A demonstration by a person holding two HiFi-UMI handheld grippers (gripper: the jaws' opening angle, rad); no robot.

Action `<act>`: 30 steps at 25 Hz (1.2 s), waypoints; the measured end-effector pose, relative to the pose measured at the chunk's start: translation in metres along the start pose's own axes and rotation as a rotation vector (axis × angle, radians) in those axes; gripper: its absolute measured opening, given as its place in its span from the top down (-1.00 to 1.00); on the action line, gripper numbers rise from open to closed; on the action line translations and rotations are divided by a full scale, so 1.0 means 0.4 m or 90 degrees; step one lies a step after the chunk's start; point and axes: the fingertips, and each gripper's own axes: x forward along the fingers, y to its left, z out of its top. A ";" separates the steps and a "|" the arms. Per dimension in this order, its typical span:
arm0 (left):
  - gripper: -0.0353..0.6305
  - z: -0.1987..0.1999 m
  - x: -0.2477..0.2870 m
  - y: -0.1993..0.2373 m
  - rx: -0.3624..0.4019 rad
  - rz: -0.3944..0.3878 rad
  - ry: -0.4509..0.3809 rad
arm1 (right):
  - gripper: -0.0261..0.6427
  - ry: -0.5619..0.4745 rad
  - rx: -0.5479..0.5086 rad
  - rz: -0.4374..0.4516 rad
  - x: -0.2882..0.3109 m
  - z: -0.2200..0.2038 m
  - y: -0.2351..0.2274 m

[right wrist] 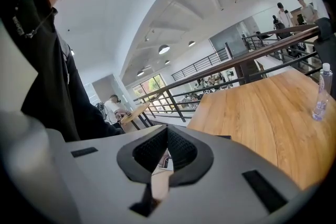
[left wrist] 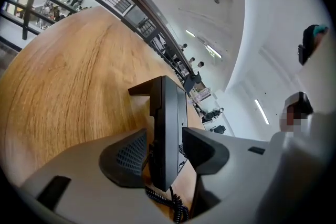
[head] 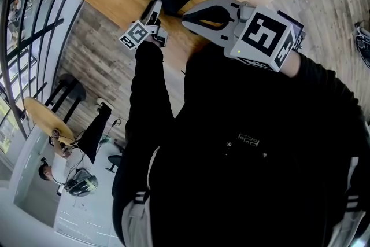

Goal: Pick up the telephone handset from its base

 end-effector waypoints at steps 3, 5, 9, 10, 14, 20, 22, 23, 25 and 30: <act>0.29 -0.003 0.009 0.002 0.005 -0.007 0.015 | 0.87 0.001 -0.001 0.001 0.003 0.000 0.010; 0.29 -0.011 0.024 0.007 -0.002 -0.010 0.022 | 0.87 0.000 0.005 -0.002 -0.002 -0.005 0.007; 0.35 -0.019 0.041 0.011 -0.006 -0.008 0.026 | 0.87 -0.003 0.011 -0.006 -0.010 -0.006 0.003; 0.41 -0.018 0.041 0.006 -0.004 -0.012 0.024 | 0.87 -0.003 0.011 -0.006 -0.011 -0.006 0.002; 0.56 -0.017 0.037 -0.009 0.004 -0.018 0.013 | 0.87 -0.004 0.008 -0.004 -0.013 -0.007 0.006; 0.64 -0.021 0.015 -0.037 -0.017 -0.033 -0.005 | 0.87 -0.009 -0.006 -0.002 -0.033 -0.004 0.017; 0.66 -0.013 -0.002 -0.058 -0.014 -0.042 -0.018 | 0.87 -0.012 -0.010 0.000 -0.039 -0.002 0.021; 0.67 -0.009 -0.011 -0.070 -0.011 -0.046 -0.024 | 0.87 -0.013 -0.009 0.002 -0.041 0.000 0.022; 0.67 -0.004 -0.030 -0.098 -0.007 -0.058 -0.034 | 0.87 -0.016 -0.003 0.006 -0.040 0.001 0.026; 0.67 0.040 -0.090 -0.187 0.021 -0.075 -0.063 | 0.87 -0.019 -0.008 -0.002 -0.022 0.012 0.035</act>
